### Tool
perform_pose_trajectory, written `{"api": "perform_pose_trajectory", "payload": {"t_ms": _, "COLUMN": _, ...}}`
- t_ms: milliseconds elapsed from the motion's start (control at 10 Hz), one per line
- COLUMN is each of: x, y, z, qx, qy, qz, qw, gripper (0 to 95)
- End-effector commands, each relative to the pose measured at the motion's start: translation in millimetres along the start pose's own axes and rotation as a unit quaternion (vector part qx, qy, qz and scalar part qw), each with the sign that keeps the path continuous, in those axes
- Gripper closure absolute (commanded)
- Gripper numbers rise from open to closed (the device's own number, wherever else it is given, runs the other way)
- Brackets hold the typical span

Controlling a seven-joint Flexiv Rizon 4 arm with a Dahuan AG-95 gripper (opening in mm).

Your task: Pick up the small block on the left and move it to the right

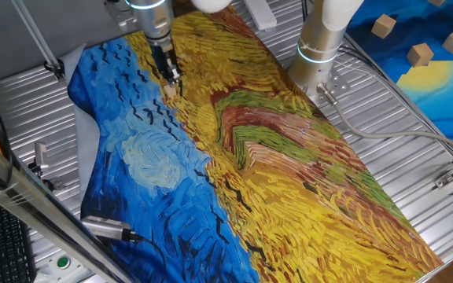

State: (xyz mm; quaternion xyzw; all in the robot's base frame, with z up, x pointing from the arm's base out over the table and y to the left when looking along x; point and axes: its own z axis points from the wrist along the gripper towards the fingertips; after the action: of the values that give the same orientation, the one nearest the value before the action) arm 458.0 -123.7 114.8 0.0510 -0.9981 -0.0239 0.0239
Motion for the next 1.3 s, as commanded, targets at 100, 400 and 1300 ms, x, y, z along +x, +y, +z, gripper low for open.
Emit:
{"api": "perform_pose_trajectory", "payload": {"t_ms": 100, "x": -2.5, "y": -19.7, "z": 7.2, "qx": -0.007, "qy": 0.005, "qz": -0.003, "qw": 1.0000, "gripper": 95.0}}
{"api": "perform_pose_trajectory", "payload": {"t_ms": 400, "x": -7.9, "y": -16.1, "z": 18.1, "qx": -0.005, "qy": 0.003, "qz": -0.005, "qw": 1.0000, "gripper": 95.0}}
{"api": "perform_pose_trajectory", "payload": {"t_ms": 1300, "x": -2.3, "y": -18.2, "z": 13.6, "qx": -0.011, "qy": -0.002, "qz": -0.008, "qw": 0.9999, "gripper": 95.0}}
